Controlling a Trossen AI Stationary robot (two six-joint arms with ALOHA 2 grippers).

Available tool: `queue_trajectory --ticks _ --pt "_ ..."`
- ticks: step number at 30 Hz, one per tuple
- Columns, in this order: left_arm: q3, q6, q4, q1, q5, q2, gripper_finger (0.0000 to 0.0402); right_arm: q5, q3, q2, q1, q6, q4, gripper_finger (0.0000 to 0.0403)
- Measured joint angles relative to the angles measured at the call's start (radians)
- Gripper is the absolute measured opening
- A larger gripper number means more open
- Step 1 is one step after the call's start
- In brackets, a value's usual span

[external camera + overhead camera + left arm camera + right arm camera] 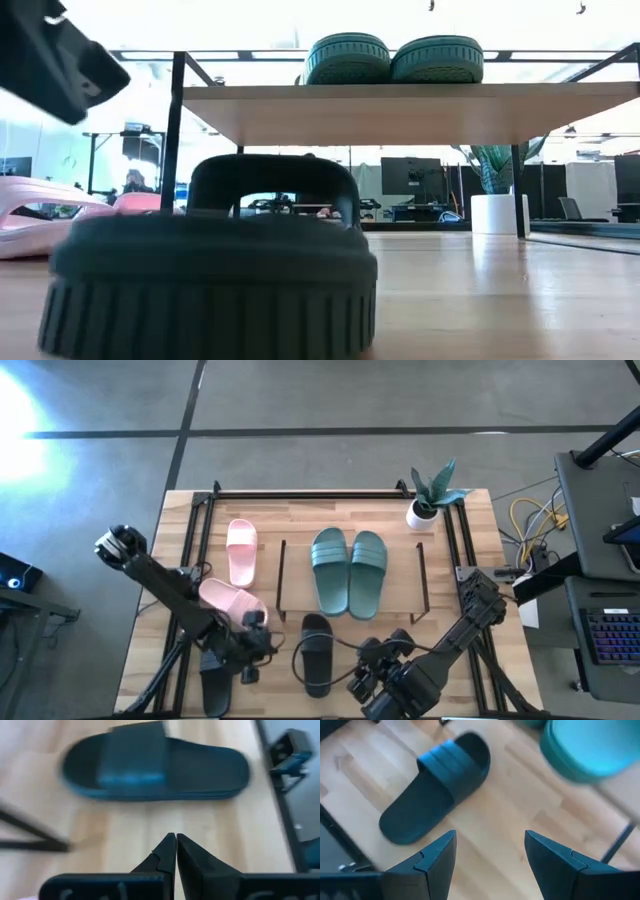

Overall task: Pick and place slides into the shelf
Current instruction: Put the right black slide under the shelf

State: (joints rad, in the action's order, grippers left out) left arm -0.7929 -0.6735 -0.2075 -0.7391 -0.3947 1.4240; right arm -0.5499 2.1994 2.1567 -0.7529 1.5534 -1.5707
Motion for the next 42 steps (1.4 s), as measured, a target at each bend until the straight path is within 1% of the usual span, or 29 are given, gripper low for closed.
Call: queue_trajectory --ticks 2,5,9,12,16,21,25,28,31,35,39,42 --pt "0.000 -0.001 0.080 -0.007 0.004 0.050 0.0000 0.036 -0.006 0.000 -0.007 0.061 0.000 0.0225" --pt "0.000 -0.028 0.170 -0.002 0.000 0.129 0.0000 0.050 -0.014 0.002 -0.022 0.156 0.000 0.0225" --pt "-0.013 -0.052 0.206 0.037 -0.025 0.230 0.0000 0.051 -0.031 0.002 -0.053 0.247 0.000 0.0225" --pt "-0.027 -0.008 0.243 0.076 -0.032 0.299 0.0000 0.052 -0.046 0.003 -0.077 0.292 0.003 0.0225" --pt "-0.055 0.088 0.317 0.122 -0.027 0.374 0.0000 0.052 -0.069 0.003 -0.105 0.335 0.006 0.0225" --pt "-0.115 0.118 0.332 0.175 -0.022 0.440 0.0000 0.051 -0.081 0.004 -0.125 0.358 0.009 0.0225" --pt "-0.178 0.182 0.359 0.190 0.030 0.479 0.0000 0.051 -0.082 0.004 -0.129 0.357 0.008 0.0225" --pt "-0.236 0.195 0.367 0.190 0.047 0.507 0.0000 0.043 -0.083 0.004 -0.129 0.350 0.007 0.0225" --pt "-0.310 0.238 0.366 0.191 0.058 0.548 0.0000 0.024 -0.085 0.004 -0.129 0.350 0.005 0.0225" --pt "-0.424 0.318 0.368 0.198 0.083 0.622 0.0000 0.023 -0.086 0.004 -0.129 0.337 0.000 0.0225" --pt "-0.509 0.321 0.354 0.220 0.102 0.706 0.0000 0.025 -0.087 0.004 -0.131 0.338 0.000 0.0225" --pt "-0.559 0.315 0.314 0.247 0.107 0.746 0.0000 0.026 -0.087 0.004 -0.136 0.357 0.000 0.0225"
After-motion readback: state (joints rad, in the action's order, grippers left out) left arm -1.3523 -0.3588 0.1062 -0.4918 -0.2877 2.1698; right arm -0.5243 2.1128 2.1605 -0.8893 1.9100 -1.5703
